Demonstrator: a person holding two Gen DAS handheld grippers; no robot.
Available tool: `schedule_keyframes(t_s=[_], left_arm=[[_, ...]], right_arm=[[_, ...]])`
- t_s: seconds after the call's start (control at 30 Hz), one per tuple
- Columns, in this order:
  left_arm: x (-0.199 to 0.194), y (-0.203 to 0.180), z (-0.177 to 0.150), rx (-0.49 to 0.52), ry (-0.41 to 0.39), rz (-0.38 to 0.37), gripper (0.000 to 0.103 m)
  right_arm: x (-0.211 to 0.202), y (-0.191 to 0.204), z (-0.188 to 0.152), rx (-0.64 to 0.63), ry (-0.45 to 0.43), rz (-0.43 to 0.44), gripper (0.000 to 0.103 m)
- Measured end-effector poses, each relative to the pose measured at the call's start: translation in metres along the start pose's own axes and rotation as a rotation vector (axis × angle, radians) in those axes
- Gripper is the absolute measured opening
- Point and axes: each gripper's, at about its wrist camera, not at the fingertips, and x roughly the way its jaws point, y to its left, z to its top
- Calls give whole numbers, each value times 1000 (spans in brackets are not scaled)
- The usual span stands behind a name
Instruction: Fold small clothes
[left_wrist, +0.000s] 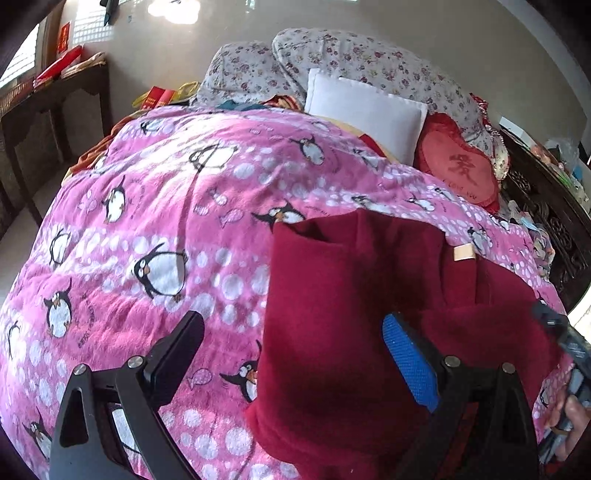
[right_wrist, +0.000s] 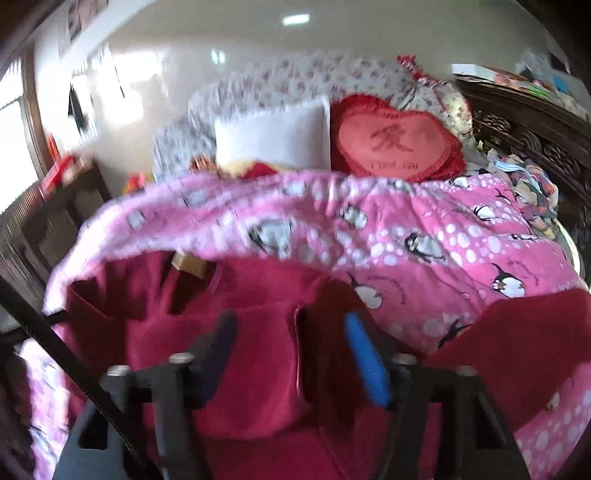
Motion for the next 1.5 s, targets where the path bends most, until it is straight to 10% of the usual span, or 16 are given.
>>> schedule_keyframes(t_s=[0.1, 0.33, 0.93, 1.03, 1.37, 1.5], left_arm=[[2, 4, -3, -17, 15, -6, 97], [-6, 2, 3, -16, -39, -9, 97], [-2, 0, 0, -22, -12, -18, 97], [-3, -1, -3, -6, -10, -2, 97], [-7, -3, 3, -21, -36, -13, 97], [8, -23, 0, 24, -21, -2, 97]], right_arm=[[19, 0, -4, -19, 45, -7, 15], [-52, -6, -7, 8, -97, 55, 13], [-33, 6, -15, -81, -67, 20, 44], [-15, 9, -15, -109, -31, -23, 6], [-90, -18, -9, -75, -210, -79, 4], [-78, -41, -13, -3, -139, -92, 4]])
